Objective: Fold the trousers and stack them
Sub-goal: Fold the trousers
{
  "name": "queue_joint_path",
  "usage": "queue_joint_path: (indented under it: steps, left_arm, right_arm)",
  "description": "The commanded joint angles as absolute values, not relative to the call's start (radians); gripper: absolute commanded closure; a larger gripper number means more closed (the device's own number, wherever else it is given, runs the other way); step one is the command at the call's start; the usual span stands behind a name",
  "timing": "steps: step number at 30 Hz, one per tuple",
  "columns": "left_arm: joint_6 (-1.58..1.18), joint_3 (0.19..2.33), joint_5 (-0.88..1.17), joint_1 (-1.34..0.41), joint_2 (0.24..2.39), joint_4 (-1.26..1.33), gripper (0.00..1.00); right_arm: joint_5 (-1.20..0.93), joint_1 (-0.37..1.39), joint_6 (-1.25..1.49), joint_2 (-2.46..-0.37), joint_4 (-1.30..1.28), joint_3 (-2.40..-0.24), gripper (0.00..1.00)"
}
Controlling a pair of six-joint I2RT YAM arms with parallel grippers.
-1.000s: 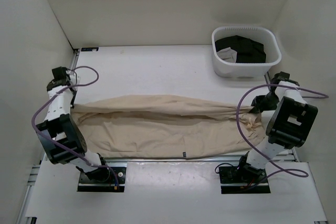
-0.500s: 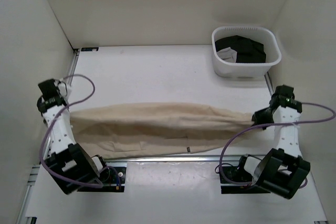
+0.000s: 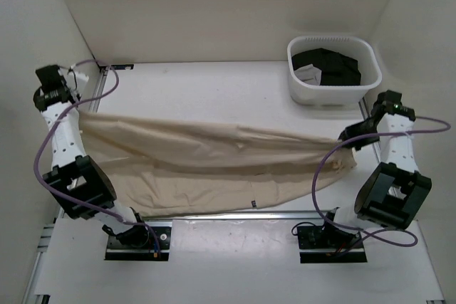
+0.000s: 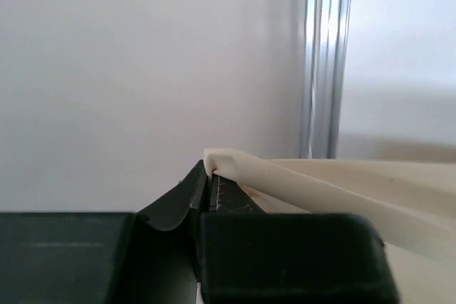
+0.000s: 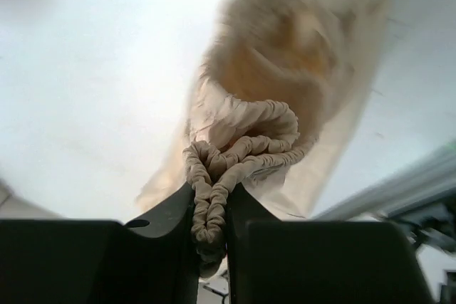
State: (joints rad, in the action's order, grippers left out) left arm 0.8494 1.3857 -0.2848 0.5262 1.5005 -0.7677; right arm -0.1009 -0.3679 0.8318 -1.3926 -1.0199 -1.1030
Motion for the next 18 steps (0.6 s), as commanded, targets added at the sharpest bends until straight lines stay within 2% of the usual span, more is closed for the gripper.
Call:
queue_joint_path:
  steps: [1, 2, 6, 10, 13, 18]
  left_arm:
    - [0.847, 1.584, -0.364, 0.528, 1.536, -0.643, 0.86]
    - [0.865, 1.585, -0.351, 0.528, 1.525, -0.643, 0.86]
    - [0.943, 1.314, -0.342, 0.529, 1.382, -0.643, 0.86]
    - [1.058, 0.883, -0.37, 0.538, 1.139, -0.643, 0.86]
    - [1.144, 0.673, -0.417, 0.577, 1.045, -0.661, 0.86]
    - [1.124, 0.537, -0.43, 0.6, 1.045, -0.673, 0.86]
  right_arm:
    - [0.008, -0.399, 0.785, -1.436, -0.973, -1.302, 1.0]
    - [0.008, -0.399, 0.785, -1.436, -0.973, -1.302, 1.0]
    - [-0.011, -0.399, 0.785, -1.358, -0.962, -1.162, 1.0]
    - [-0.011, -0.41, 0.795, -1.243, -0.953, -0.994, 1.0]
    - [0.021, -0.432, 0.795, -1.189, -0.965, -0.89, 1.0]
    - [0.091, -0.492, 0.775, -1.184, -0.956, -0.77, 1.0]
